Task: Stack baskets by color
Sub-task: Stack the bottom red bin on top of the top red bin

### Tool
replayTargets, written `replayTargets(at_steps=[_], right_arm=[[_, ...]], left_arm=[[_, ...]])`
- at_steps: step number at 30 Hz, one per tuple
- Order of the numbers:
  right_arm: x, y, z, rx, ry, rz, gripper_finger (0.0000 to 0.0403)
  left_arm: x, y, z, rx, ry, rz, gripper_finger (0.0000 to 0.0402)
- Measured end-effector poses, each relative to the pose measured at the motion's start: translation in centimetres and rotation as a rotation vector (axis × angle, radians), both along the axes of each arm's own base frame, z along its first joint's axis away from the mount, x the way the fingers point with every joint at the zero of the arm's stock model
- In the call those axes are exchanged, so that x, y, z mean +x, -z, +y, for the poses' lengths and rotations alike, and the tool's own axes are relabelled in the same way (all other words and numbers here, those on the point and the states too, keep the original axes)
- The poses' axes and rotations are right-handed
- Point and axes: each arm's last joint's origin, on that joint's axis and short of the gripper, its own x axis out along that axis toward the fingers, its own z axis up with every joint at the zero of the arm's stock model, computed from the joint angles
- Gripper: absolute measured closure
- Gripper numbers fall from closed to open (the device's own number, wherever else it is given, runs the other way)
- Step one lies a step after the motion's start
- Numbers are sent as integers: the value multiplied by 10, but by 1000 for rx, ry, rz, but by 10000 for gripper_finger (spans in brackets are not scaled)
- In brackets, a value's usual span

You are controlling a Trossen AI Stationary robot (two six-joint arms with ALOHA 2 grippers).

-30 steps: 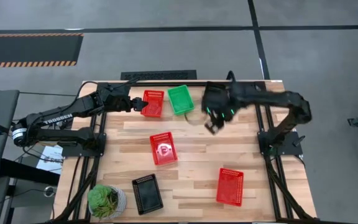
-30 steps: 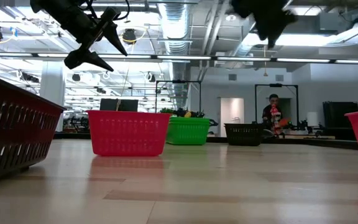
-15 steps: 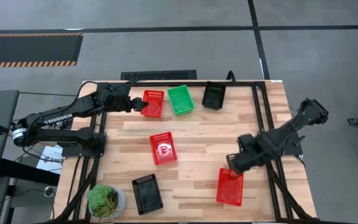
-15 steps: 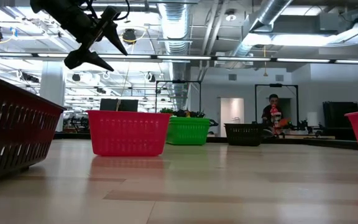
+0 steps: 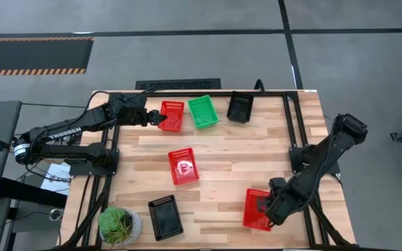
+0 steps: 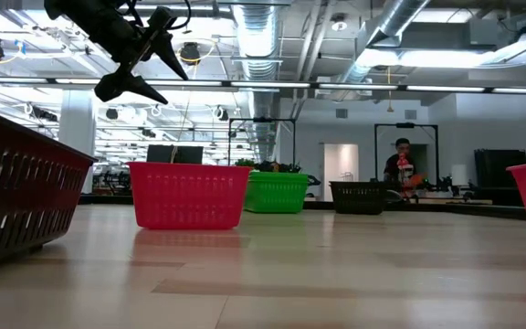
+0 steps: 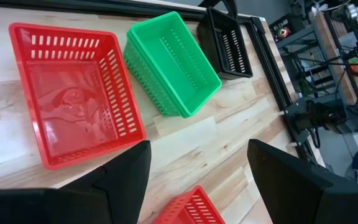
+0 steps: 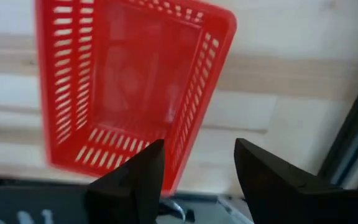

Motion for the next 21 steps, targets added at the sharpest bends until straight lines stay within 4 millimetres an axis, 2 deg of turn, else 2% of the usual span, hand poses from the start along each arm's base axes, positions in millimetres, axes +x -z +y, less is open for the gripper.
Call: replayTargets(at_steps=[4,14,17,21], right_arm=[[5,21,6,-28,-2,28,186],[18,59,23,-69,-9,67,195],[20,63,27,-56,-7,58,226],[22,66,26,-50,7,87,307]], left_arm=[[0,0,0,1,1,0,145],[0,0,0,-2,-2,-1,145],[0,0,0,-2,-1,-1,145],[0,0,0,-1,-1,0,145]])
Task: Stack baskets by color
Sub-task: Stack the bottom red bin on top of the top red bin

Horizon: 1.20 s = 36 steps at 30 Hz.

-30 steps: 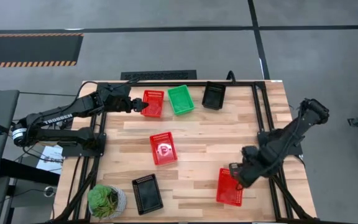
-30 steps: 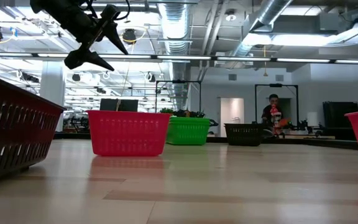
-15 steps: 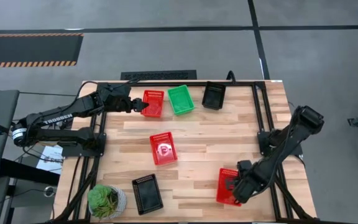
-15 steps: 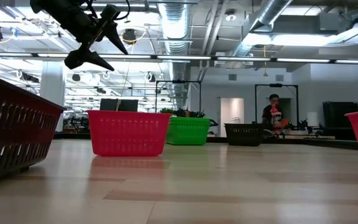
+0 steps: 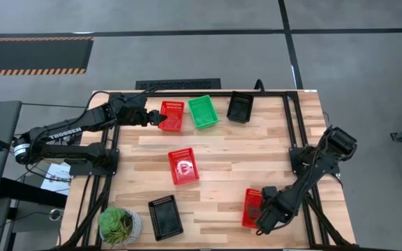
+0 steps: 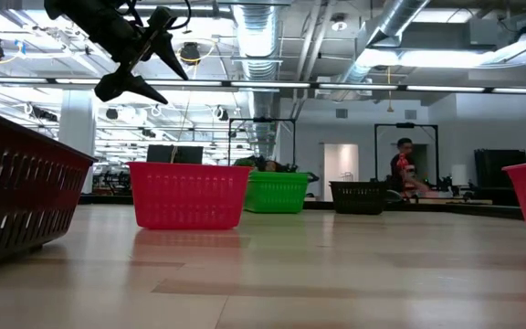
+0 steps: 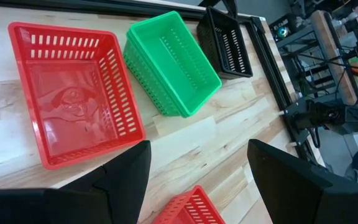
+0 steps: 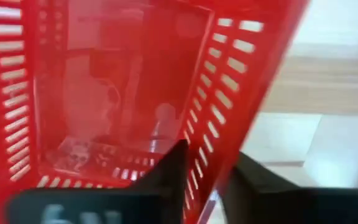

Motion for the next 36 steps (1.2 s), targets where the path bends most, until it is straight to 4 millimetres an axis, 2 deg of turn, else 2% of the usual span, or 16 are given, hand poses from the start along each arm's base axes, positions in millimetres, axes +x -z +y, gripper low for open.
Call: replayTargets(at_steps=[3,4,9,16,21,26,33,36], right_arm=[[0,-1,-1,-1,-2,-2,378],[1,-3,-3,-2,-4,-5,388],[1,-23,-23,-38,4,-35,394],[-5,-76,-89,-138,-5,-129,397],[3,-100,-142,-204,-31,-268,398],[27,-106,-188,-275,-54,-415,398],[87,-112,-242,-387,-103,-715,398],[110,-117,-263,-425,-146,-784,398]], left_arm=[[0,0,0,0,0,0,145],[0,0,0,2,1,1,145],[0,0,0,4,3,1,145],[-1,0,3,20,6,8,145],[-9,-4,8,34,-36,-15,145],[-25,-14,12,84,-93,-54,145],[-47,-27,11,134,-166,-123,145],[-53,-30,11,146,-183,-138,145]])
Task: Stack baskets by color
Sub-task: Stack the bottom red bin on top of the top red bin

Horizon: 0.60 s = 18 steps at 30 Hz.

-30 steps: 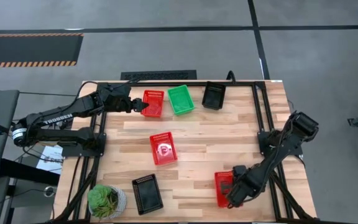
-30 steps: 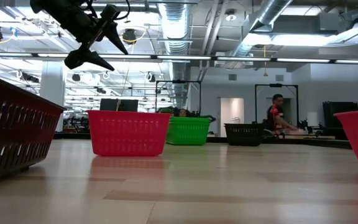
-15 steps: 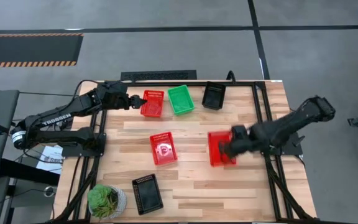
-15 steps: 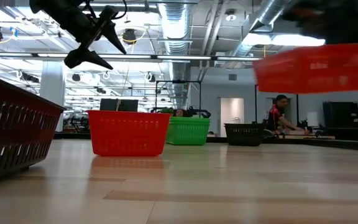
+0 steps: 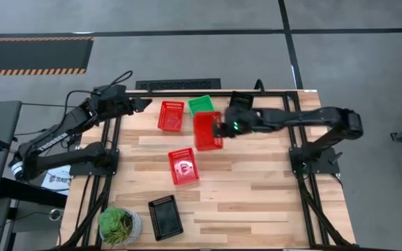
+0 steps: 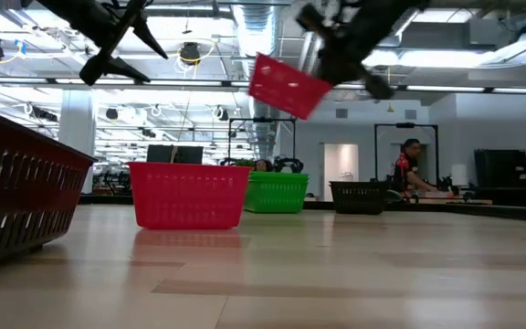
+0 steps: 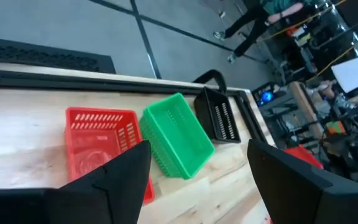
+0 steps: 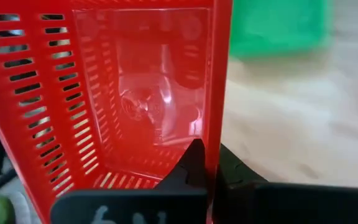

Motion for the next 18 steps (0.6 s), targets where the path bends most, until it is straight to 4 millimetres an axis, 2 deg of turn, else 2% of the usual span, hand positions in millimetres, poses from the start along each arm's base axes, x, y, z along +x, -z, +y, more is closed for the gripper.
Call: replayTargets(at_steps=[7,10,14,18], right_arm=[[54,-10,-42,-88,-82,-38,398],[76,-11,-52,-125,-109,-39,398],[104,-9,-68,-115,-130,-61,398],[128,2,-83,-91,-96,-63,398]], left_arm=[[-5,3,0,-6,-18,40,145],[-5,4,0,-8,-25,52,145],[-6,4,0,13,-20,78,145],[-6,4,0,22,-38,87,145]])
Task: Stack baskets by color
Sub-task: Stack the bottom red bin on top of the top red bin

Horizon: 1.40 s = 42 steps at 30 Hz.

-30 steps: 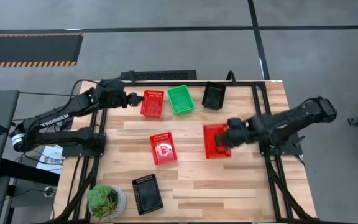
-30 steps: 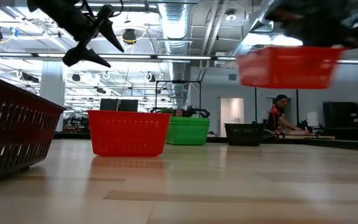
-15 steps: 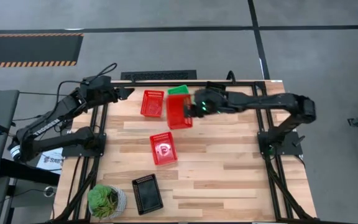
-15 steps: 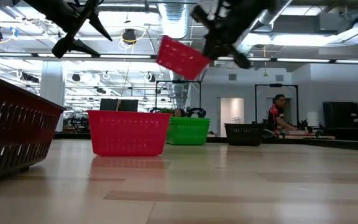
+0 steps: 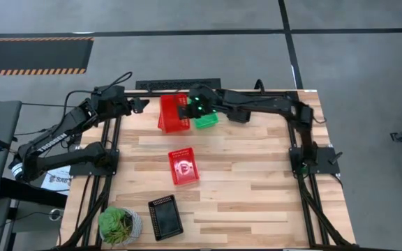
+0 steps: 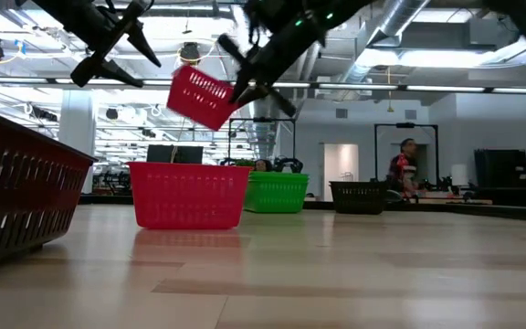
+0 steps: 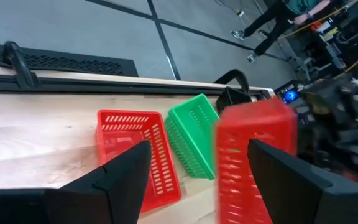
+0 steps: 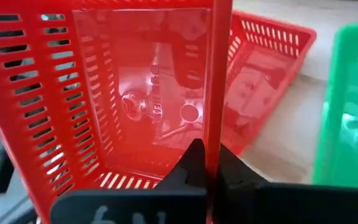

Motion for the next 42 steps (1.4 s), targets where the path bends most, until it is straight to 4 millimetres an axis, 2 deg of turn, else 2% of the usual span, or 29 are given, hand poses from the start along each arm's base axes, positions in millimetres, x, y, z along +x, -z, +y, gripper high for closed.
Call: replayTargets(at_steps=[7,11,17,23,33,42], right_arm=[[37,23,-14,26,45,-11,397],[49,40,-19,76,111,1,391],[47,60,-24,153,220,77,390],[43,61,-30,98,295,99,387],[37,67,-35,133,317,144,387],[40,65,-37,124,306,102,365]], left_arm=[[-1,0,0,5,-19,10,145],[-1,0,0,5,-20,9,145],[-1,0,0,4,-21,8,145],[-1,0,0,3,-22,7,145],[-1,0,0,3,-22,7,145],[-1,0,0,3,-22,6,145]])
